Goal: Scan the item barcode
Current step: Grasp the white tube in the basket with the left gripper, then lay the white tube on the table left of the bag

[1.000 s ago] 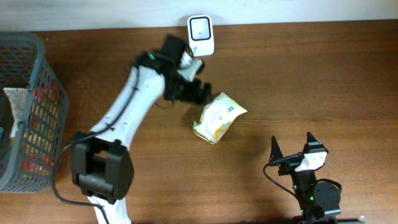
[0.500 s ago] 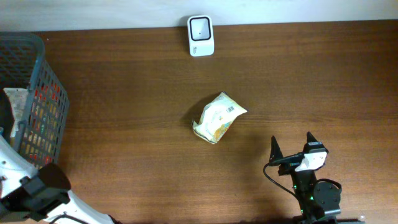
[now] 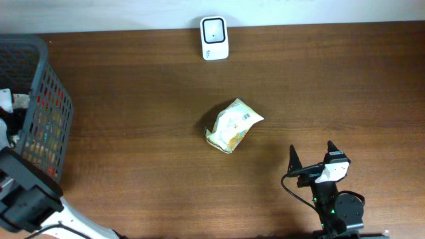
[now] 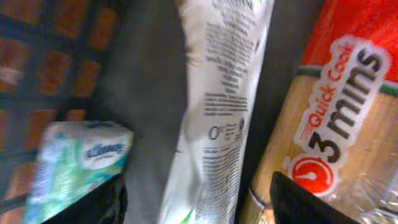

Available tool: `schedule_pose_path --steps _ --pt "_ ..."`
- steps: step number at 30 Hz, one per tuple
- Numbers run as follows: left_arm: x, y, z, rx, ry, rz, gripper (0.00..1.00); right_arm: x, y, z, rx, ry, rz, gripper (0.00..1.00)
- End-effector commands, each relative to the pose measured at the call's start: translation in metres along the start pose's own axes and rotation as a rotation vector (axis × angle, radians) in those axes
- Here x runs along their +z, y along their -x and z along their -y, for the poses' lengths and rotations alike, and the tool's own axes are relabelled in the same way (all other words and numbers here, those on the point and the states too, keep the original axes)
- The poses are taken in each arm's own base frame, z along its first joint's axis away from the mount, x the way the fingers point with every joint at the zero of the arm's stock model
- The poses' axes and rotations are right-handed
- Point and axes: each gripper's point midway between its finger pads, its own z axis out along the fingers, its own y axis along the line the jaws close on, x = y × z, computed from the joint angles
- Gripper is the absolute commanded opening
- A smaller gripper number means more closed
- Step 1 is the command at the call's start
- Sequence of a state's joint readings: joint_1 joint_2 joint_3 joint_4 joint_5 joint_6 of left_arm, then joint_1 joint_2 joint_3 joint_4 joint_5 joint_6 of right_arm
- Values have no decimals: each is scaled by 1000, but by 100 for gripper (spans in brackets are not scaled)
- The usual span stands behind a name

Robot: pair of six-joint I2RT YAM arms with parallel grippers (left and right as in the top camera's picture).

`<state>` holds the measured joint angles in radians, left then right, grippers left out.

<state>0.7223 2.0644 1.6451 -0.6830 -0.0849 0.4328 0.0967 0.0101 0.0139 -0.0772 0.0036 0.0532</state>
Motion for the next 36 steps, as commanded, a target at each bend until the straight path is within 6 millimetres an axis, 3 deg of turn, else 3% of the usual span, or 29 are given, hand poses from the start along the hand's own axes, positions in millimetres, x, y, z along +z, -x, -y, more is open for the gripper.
schedule_pose_path --steps 1,2,3,5,7,8,12,15,17,18,19,20,21,22,23,24,27,30,32,34,36 --pt "33 -21 13 17 -54 -70 53 0 -3 4 7 -18 -2 99" --pt "36 -22 15 17 -66 -73 44 0 -3 4 7 -18 -2 99" --pt "36 -21 17 17 -76 -67 24 0 -3 4 7 -18 -2 99" --pt "36 -21 18 17 -78 -69 0 0 -3 4 7 -18 -2 99" --pt "31 -18 16 17 -76 -63 0 0 -3 4 7 -18 -2 99" --pt "19 -10 12 1 -62 -34 0 0 -3 4 7 -18 -2 99" --pt "-72 35 -13 -130 -2 176 0 0 -3 4 7 -18 -2 99" --pt "-170 70 4 -248 -169 433 0 0 -3 4 7 -18 -2 99" --pt "-231 82 26 -259 -296 568 0 0 -3 4 7 -18 -2 99" --pt "-247 85 34 -237 -320 601 0 0 -3 4 7 -18 -2 99" --pt "-275 89 54 -192 -348 652 0 0 -3 4 7 -18 -2 99" --pt "-290 92 76 -149 -392 675 0 0 -3 4 7 -18 -2 99" --pt "-304 96 117 -72 -486 687 0 0 -3 4 7 -18 -2 99" --pt "-308 95 142 -30 -534 674 0 0 -3 4 7 -18 -2 99" --pt "-317 87 191 67 -612 637 0 0 -3 4 7 -18 -2 99" --pt "-323 79 219 153 -646 625 0 0 -3 4 7 -18 -2 99" --pt "-321 50 281 404 -573 554 0 0 -3 4 7 -18 -2 99" --pt "-313 41 285 453 -438 513 0 0 -3 4 7 -18 -2 99" --pt "-308 38 289 459 -450 495 0 0 -3 4 7 -18 -2 99" --pt "-280 16 310 561 -520 420 0 0 -3 4 7 -18 -2 99" --pt "-233 -24 344 740 -618 304 0 0 -3 4 7 -18 -2 99"
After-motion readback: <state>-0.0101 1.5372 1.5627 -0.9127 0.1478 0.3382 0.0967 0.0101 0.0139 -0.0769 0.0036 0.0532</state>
